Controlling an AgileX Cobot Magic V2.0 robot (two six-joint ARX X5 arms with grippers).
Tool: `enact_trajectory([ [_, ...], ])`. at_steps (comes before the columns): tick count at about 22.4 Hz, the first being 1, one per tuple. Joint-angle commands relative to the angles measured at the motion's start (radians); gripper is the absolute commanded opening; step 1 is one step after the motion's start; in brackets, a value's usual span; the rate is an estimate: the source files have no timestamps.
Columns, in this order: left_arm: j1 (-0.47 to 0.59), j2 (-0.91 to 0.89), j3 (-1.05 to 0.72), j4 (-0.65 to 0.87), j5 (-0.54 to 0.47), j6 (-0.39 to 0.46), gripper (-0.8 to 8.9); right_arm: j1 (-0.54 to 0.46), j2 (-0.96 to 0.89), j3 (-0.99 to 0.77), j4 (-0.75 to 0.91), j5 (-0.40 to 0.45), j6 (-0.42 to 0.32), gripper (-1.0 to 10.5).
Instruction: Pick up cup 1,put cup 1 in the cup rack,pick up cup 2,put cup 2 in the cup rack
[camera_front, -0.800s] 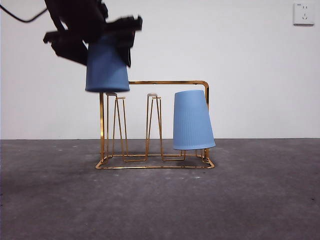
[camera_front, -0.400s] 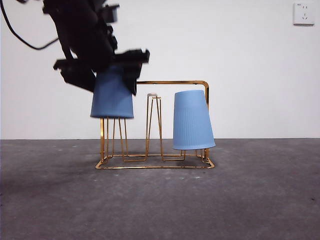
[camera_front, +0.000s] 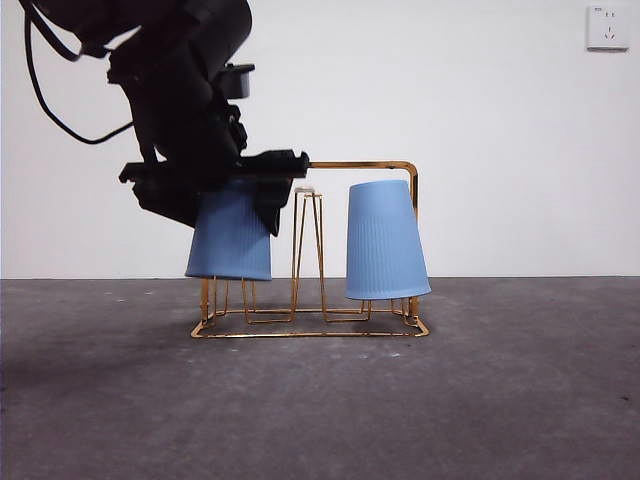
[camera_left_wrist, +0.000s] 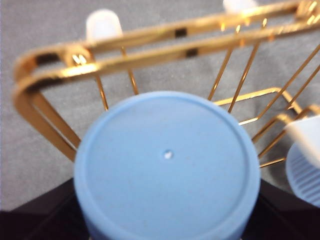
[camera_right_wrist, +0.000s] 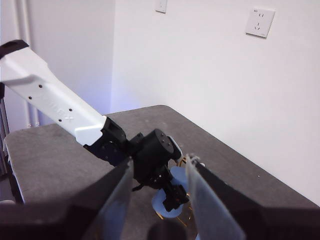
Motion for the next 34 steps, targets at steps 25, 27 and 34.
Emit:
enact_trajectory([
  [25, 0.014, 0.045, -0.006, -0.146, 0.051, -0.032, 5.12, 0.000, -0.001, -0.005, -0.019, 0.000, -0.011, 1.8],
  [27, 0.014, 0.045, -0.005, -0.171, 0.052, -0.032, 5.12, 0.000, -0.001, -0.005, -0.019, 0.000, -0.011, 1.8],
  [34, 0.011, 0.036, -0.005, -0.266, 0.093, -0.031, 5.12, 0.000, -0.001, -0.005, -0.021, 0.000, -0.011, 1.8],
])
